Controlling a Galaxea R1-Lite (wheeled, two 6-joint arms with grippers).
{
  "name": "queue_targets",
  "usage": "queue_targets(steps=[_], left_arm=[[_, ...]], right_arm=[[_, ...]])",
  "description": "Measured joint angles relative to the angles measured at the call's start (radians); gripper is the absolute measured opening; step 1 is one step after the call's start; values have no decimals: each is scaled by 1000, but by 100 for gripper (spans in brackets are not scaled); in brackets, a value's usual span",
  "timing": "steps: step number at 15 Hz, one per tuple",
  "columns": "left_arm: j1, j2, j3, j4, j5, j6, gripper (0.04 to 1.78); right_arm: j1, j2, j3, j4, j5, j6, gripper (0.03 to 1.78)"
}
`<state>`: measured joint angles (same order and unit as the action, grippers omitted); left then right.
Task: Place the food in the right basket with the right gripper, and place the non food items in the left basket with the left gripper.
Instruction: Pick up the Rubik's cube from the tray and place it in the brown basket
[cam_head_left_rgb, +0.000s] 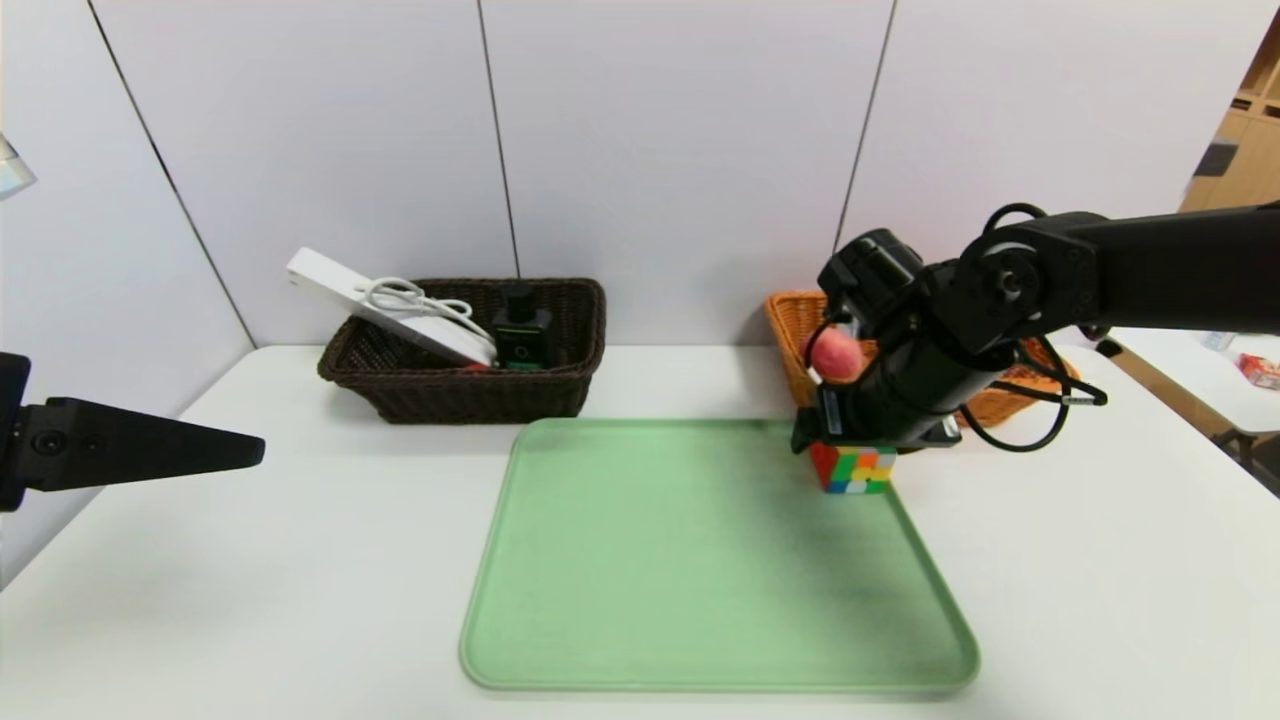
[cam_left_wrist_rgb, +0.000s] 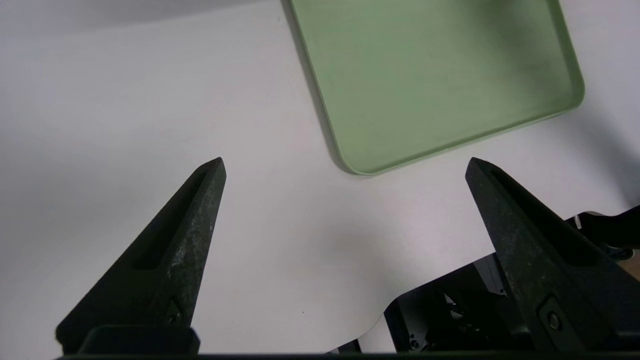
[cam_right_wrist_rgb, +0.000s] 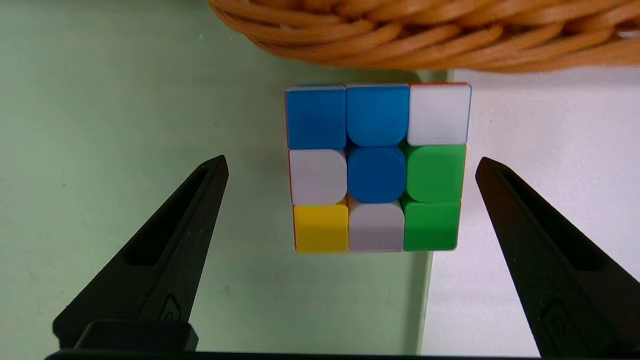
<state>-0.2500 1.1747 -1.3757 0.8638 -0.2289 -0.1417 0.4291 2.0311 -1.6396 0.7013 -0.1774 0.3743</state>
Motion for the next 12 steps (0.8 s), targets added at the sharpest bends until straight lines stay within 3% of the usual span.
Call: queue_targets(steps=[3, 5, 8, 12], left_arm=[[0, 0, 2, -3, 0, 0, 169], [1, 1, 3, -25, 1, -1, 169], [2, 2, 4, -28, 3, 0, 169], [3, 4, 4, -30, 5, 0, 169]], right_arm=[[-1, 24, -27, 1, -5, 1, 164], [0, 35, -36, 0, 0, 3, 129], [0, 41, -40, 1, 0, 5, 95], [0, 39, -33, 6, 3, 5, 92]])
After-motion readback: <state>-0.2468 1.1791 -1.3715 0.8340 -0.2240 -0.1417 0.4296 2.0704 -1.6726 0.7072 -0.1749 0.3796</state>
